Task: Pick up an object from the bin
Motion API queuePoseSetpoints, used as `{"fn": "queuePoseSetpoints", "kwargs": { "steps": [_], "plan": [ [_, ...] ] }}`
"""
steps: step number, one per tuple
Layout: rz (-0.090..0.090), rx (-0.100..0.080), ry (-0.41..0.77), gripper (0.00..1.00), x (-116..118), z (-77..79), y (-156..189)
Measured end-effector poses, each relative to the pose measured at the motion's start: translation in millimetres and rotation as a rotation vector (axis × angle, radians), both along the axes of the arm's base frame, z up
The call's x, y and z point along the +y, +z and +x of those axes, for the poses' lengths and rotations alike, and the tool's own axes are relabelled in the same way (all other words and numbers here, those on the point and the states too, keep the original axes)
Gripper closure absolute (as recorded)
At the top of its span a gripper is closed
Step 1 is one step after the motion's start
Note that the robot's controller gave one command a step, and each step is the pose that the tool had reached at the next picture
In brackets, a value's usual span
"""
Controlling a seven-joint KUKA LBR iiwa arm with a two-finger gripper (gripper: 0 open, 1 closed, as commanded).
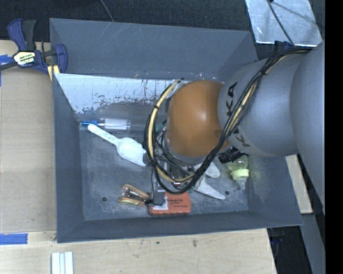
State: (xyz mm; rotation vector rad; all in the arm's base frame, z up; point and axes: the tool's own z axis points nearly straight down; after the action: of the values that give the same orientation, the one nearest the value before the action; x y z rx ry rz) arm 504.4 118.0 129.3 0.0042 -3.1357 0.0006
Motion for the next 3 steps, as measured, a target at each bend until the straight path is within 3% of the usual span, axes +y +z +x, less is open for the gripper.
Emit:
{"fn": "queuePoseSetpoints", "kwargs": {
  "steps": [1, 2, 3],
  "plan": [
    [0.001, -0.008, -0.003, 0.00, 0, 1.8, 5],
    [0.001, -0.007, 0.087, 1.00, -14, -1.3, -43],
    [0.001, -0.007, 0.087, 1.00, -14, -1.3, -43]
  ]
}}
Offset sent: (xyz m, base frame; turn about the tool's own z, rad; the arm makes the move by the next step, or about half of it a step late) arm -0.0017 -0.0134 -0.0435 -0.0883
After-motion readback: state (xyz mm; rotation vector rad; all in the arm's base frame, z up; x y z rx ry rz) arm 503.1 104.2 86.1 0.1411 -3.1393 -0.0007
